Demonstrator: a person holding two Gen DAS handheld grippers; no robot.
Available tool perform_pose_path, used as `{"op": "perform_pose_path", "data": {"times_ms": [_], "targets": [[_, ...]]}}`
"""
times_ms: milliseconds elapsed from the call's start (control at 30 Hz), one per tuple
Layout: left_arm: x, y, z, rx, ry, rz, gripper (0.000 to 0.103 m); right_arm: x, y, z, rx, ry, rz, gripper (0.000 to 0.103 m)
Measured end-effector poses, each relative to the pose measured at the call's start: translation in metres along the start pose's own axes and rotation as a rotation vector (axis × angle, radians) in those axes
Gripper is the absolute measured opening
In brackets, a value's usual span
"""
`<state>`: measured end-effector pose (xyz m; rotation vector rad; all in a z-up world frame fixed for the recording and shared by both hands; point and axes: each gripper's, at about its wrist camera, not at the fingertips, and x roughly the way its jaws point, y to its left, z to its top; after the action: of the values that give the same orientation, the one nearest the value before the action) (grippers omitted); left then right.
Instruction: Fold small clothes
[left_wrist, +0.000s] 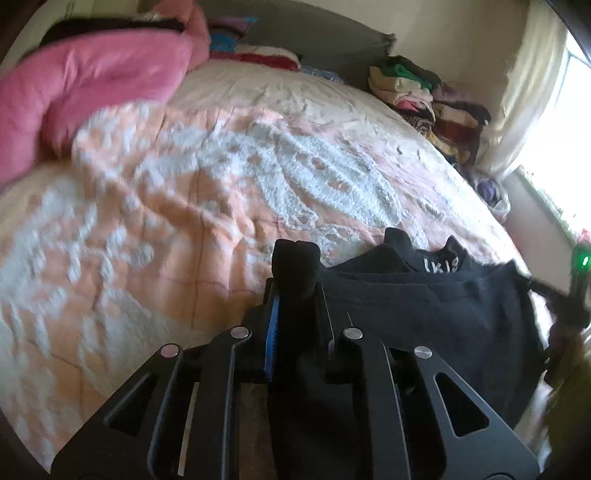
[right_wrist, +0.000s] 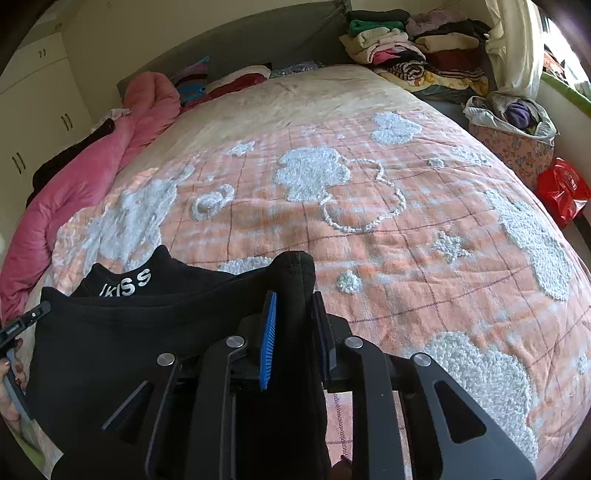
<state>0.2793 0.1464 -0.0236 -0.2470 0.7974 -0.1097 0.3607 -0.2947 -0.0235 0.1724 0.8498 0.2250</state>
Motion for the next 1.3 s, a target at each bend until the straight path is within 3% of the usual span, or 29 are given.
{"op": "perform_pose_path", "data": {"times_ms": [200,333,433,467,533,667,767,933,1100,1167,1300], "targets": [[-0.027,0.011,0.011,-0.06,-0.113,-0.028,0.004,-0.014,-0.006,0.003,0.036,-0.083,0.016,0.009],[-0.009,0.013,0.0,-0.054,-0.053,0.014,0.005,-0.001,-0.002,-0.002,0.006,-0.037,-0.056,0.01],[0.002,0.017,-0.007,-0.059,-0.009,0.055,0.016,0.0,0.006,-0.008,-0.04,-0.037,-0.104,0.013],[0.002,0.02,-0.007,-0.072,-0.007,0.064,0.024,0.0,0.007,-0.009,-0.053,-0.036,-0.114,0.015],[0.002,0.025,-0.009,-0.093,0.004,0.073,0.03,-0.001,0.008,-0.012,-0.06,-0.035,-0.122,0.035],[-0.005,0.025,-0.012,-0.085,0.006,0.09,0.034,-0.009,0.006,-0.014,-0.054,-0.047,-0.113,0.042],[-0.012,0.022,-0.013,-0.071,0.013,0.116,0.037,-0.021,0.012,-0.017,-0.066,-0.079,-0.111,0.054],[-0.024,0.017,-0.015,-0.045,0.015,0.147,0.047,-0.045,0.029,-0.023,-0.084,-0.135,-0.064,0.085],[-0.033,0.021,-0.016,-0.053,0.01,0.175,0.065,-0.061,0.062,-0.035,-0.138,-0.147,0.012,0.091],[-0.037,0.024,-0.015,-0.063,0.0,0.187,0.078,-0.065,0.081,-0.043,-0.176,-0.142,0.047,0.093],[-0.042,0.032,-0.014,-0.088,-0.006,0.199,0.091,-0.071,0.115,-0.058,-0.251,-0.133,0.105,0.094]]}}
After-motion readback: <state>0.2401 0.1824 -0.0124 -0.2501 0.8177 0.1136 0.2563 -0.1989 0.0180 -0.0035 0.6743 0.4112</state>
